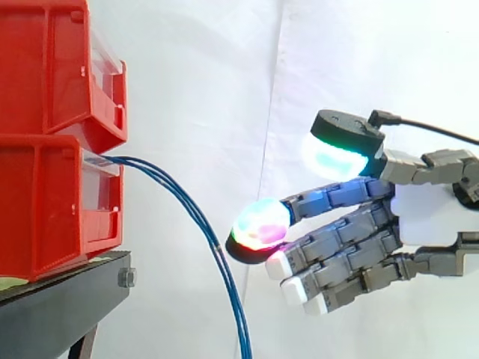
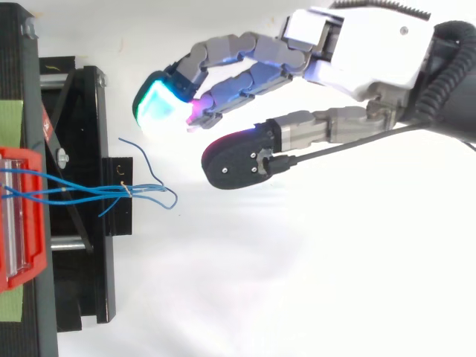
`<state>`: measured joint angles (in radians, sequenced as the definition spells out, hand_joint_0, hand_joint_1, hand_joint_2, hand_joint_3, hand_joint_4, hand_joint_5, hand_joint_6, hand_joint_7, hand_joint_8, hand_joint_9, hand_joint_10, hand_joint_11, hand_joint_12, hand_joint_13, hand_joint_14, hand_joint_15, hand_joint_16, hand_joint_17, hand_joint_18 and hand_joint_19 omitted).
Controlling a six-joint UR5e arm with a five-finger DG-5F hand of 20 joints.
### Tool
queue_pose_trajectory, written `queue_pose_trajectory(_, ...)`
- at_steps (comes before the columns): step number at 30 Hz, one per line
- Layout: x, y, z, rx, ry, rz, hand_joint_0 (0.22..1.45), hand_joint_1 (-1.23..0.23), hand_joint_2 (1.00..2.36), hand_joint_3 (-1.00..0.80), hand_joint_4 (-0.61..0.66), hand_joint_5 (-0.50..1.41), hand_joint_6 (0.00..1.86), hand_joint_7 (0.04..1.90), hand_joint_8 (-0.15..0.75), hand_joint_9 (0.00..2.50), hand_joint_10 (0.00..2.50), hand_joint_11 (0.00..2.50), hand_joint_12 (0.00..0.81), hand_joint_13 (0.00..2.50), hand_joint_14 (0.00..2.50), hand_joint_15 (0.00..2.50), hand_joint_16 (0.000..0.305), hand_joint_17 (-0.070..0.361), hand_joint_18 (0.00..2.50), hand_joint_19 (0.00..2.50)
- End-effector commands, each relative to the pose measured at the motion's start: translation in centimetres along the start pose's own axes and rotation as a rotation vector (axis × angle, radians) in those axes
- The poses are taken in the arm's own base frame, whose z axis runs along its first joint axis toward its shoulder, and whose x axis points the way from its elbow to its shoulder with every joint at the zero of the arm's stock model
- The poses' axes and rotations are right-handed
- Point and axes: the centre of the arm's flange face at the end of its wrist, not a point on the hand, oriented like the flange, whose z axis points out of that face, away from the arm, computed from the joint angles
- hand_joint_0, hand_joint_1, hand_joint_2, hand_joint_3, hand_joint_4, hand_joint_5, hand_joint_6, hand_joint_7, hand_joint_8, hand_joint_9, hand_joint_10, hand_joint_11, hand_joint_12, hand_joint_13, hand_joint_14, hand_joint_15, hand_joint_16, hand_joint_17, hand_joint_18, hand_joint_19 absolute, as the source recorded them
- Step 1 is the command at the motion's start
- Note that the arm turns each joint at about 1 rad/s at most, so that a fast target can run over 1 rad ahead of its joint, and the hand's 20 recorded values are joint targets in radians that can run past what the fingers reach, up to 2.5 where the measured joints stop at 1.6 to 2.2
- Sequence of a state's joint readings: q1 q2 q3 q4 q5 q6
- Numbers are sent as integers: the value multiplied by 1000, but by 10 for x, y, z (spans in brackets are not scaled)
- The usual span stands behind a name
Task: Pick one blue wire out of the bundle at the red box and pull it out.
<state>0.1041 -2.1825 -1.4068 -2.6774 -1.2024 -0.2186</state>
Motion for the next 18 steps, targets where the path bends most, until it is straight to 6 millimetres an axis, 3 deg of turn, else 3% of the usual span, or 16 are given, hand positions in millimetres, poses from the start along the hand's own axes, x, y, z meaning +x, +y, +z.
queue_pose_trajectory(1, 5, -12, 4, -7, -1, 2, 534, -559, 1001, -481, 377, -153, 502, 830, 304, 677, 3, 161, 397, 701, 9, 290, 50, 112, 568, 309)
queue_pose_trajectory(12, 18, -50, 11, 9, 3, -9, 536, -558, 1001, -480, 385, -149, 502, 833, 306, 680, 3, 161, 396, 704, 9, 295, 49, 111, 570, 307)
queue_pose_trajectory(18, 38, -61, 22, -8, 19, -18, 537, -558, 1001, -477, 386, -148, 502, 834, 303, 680, 2, 163, 396, 705, 10, 295, 49, 111, 571, 312)
